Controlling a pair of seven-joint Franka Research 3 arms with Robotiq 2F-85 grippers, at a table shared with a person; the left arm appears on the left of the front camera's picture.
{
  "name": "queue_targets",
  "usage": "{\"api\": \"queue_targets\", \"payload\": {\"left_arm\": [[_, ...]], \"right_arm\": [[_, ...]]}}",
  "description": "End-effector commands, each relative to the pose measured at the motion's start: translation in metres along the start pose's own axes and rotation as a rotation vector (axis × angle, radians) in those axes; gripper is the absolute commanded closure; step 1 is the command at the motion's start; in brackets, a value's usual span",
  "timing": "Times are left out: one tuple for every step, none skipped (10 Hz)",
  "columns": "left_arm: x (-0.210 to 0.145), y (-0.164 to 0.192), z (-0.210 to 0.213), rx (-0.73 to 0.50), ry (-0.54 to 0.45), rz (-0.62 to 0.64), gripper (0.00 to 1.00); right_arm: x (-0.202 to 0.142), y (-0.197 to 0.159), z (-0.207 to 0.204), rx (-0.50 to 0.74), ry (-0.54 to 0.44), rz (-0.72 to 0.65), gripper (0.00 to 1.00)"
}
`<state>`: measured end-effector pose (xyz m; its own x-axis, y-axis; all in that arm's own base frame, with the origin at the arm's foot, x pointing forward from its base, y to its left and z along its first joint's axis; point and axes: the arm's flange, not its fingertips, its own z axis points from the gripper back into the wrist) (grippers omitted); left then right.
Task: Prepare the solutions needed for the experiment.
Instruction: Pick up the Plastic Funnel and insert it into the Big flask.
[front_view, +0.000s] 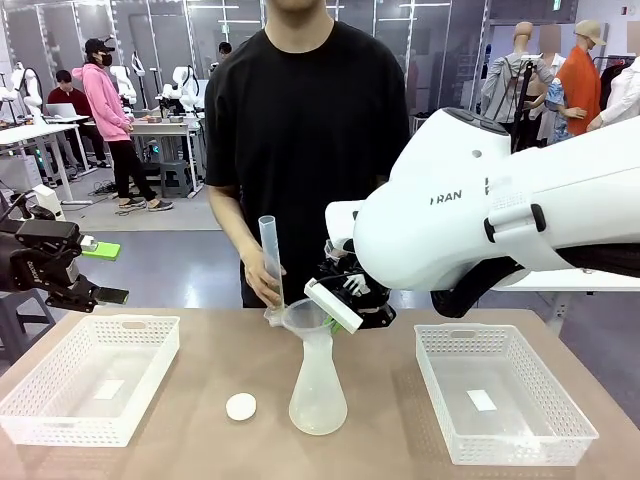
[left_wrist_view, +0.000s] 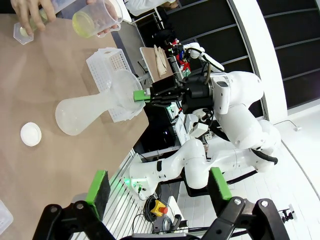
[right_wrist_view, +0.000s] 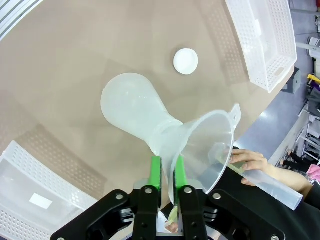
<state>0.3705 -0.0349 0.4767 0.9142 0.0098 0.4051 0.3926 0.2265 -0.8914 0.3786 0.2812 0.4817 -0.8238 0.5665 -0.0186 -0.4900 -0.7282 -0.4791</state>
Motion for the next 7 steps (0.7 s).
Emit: {"api": "queue_targets", "payload": {"left_arm": [[0.0019, -0.0008, -0.0024, -0.026, -0.014, -0.007, 0.0], [0.0019, -0.0008, -0.0024, -0.026, -0.014, -0.007, 0.0], [0.0019, -0.0008, -0.0024, -0.026, -0.014, -0.007, 0.0], [0.0019, -0.0008, -0.0024, -0.026, -0.014, -0.007, 0.0], [0.0019, -0.0008, -0.0024, -0.026, -0.014, -0.007, 0.0], [0.0019, -0.0008, -0.0024, -0.026, -0.014, -0.007, 0.0], [0.0019, -0.0008, -0.0024, -0.026, -0.014, -0.007, 0.0]], "right_arm": [[-0.0016, 0.0053, -0.002, -0.025, -0.021, 0.014, 0.58], [-0.0007, 0.0059, -0.0012, -0.019, -0.025, 0.014, 0.56], [0.0002, 0.0064, -0.0001, -0.01, -0.032, 0.008, 0.38], [0.0002, 0.0, 0.0002, -0.001, -0.001, -0.001, 0.36], [0.0002, 0.0, 0.0002, -0.001, -0.001, -0.001, 0.36], [0.0002, 0.0, 0.0002, -0.001, -0.001, -0.001, 0.36], [0.0002, 0.0, 0.0002, -0.001, -0.001, -0.001, 0.36]]}}
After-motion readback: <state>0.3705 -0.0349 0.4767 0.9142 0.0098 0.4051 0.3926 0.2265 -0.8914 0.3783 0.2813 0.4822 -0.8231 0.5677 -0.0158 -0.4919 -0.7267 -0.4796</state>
